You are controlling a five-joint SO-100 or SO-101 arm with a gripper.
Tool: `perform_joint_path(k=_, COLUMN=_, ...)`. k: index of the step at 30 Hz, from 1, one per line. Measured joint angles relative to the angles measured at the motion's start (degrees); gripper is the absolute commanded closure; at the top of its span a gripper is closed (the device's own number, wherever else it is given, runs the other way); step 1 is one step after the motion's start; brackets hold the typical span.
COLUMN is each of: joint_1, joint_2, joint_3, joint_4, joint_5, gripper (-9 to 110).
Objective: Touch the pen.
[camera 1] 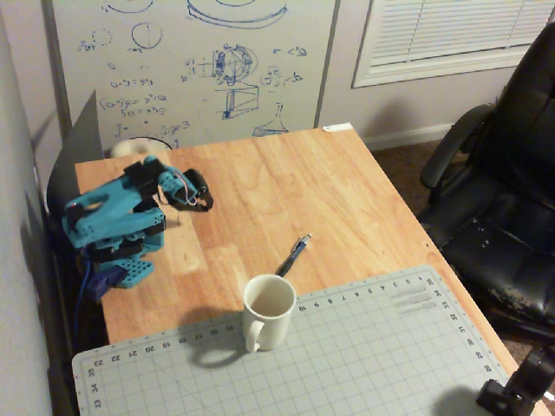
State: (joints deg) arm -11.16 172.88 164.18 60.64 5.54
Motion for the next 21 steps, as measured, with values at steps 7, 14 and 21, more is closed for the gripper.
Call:
perform_joint_path(k=7, joint_1=5.98, joint_2=-25.66, joint_3=-19.51, joint_4=0.0, joint_5=0.0, gripper=101)
perform_joint_path(k=14, joint_1=19.6, joint_2=-48.6, joint_3=-38.32, joint_4=0.0, joint_5=-6.24, gripper=101)
perform_joint_path(k=21, joint_1=31.03, joint_2=-69.43, joint_3=-52.73, joint_4=0.0, joint_5=-16.79, gripper=101)
